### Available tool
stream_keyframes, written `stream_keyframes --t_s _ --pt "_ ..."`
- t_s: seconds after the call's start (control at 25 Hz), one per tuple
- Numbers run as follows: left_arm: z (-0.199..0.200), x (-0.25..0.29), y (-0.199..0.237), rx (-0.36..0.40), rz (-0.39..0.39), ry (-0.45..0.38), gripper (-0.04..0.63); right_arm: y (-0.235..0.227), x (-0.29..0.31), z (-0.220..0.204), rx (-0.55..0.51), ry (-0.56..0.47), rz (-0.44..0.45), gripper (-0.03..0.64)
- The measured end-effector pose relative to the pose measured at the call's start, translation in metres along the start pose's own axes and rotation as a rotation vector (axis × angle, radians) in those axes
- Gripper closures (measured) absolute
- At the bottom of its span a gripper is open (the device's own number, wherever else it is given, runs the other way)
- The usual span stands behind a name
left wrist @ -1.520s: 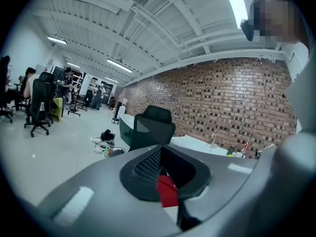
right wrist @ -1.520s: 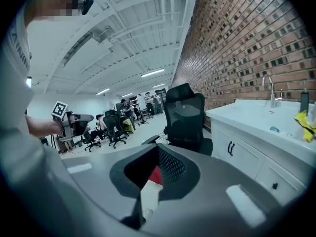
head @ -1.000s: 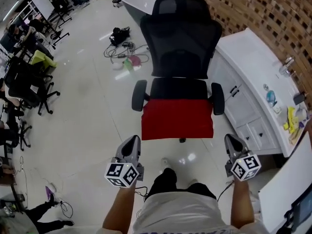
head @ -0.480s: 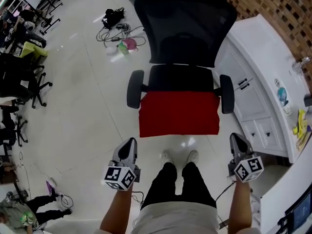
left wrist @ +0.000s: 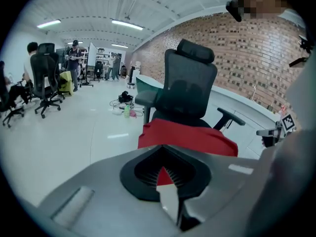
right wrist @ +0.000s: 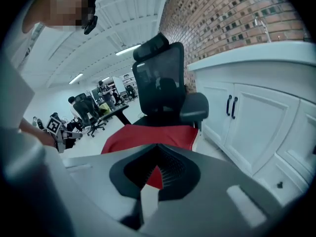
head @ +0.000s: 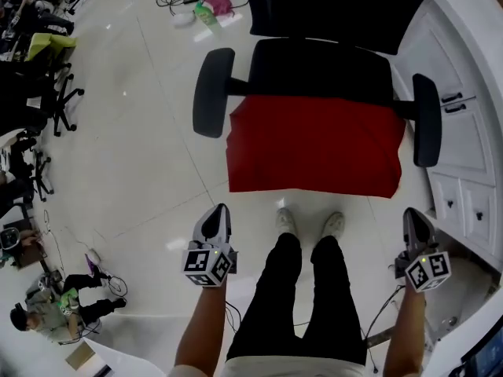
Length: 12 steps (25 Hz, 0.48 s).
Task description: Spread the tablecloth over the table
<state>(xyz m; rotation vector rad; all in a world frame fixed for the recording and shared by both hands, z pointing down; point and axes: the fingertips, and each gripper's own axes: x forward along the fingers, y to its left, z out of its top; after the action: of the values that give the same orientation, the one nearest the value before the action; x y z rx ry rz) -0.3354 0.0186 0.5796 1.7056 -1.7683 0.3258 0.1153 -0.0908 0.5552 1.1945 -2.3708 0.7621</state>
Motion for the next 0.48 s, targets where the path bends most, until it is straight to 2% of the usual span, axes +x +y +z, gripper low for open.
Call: stream_keyframes --t_s 0.08,0.2,0.32,0.4,0.48 --pt "-0.033 0.025 0.017 -0.015 -0.008 0.016 0.588 -0.012 0.014 -0.034 0.005 0.050 -0.004 0.609" --pt "-0.078 0.056 0.041 -0.043 -0.027 0.058 0.540 -0.014 0.031 -0.077 0.004 0.110 0.017 0.609" --pt "-0.104 0.077 0.060 -0.046 -0.024 0.086 0.512 -0.009 0.044 -0.109 0.002 0.156 0.040 0.609" --pt "-0.118 0.090 0.071 -0.045 -0.016 0.098 0.470 -0.006 0.054 -0.124 0.005 0.174 0.052 0.609" --pt "-0.132 0.103 0.081 -0.055 -0.010 0.111 0.393 0.000 0.064 -0.135 0.004 0.182 0.072 0.609"
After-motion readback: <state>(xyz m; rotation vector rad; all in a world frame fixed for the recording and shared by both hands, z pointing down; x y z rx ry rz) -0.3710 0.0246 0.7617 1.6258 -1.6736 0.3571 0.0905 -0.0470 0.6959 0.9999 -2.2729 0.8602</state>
